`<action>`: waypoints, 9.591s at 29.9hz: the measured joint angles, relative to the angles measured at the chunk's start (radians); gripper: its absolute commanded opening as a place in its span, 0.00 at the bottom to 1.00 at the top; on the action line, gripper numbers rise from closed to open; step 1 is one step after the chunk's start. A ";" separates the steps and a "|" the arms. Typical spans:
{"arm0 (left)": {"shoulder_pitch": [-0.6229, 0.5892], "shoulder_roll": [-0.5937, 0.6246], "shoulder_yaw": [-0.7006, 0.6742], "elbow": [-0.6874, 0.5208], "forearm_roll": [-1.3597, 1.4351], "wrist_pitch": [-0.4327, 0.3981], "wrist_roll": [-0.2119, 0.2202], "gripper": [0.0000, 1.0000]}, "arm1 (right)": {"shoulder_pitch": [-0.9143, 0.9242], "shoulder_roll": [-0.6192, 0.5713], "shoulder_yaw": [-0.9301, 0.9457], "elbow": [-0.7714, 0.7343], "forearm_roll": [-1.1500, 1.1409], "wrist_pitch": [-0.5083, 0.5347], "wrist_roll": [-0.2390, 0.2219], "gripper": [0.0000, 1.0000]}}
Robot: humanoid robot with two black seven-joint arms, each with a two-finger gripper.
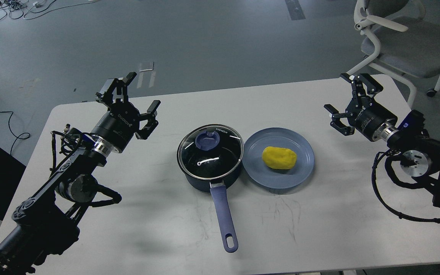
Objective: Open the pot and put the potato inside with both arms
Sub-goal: 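Move the left gripper toward the glass lid knob on the saucepan, then close the left gripper on the lid knob, then lift the glass lid off the saucepan with the left gripper, then set the lid on the table beside the pan and raise left gripper, then reach the right gripper down to the yellow potato on the plate, then grasp the potato with the right gripper and lift it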
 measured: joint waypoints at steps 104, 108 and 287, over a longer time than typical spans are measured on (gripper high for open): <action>-0.109 0.002 0.182 -0.127 1.802 0.122 -0.157 0.46 | -0.001 0.001 -0.008 -0.029 -0.003 0.000 0.000 1.00; -0.110 0.002 0.182 -0.126 1.802 0.130 -0.154 0.39 | -0.001 0.002 -0.007 -0.029 -0.003 0.000 0.000 1.00; -0.118 0.227 0.242 0.037 -0.030 -0.012 -0.157 0.98 | 0.658 0.236 -1.005 0.254 -1.499 -0.315 0.000 0.31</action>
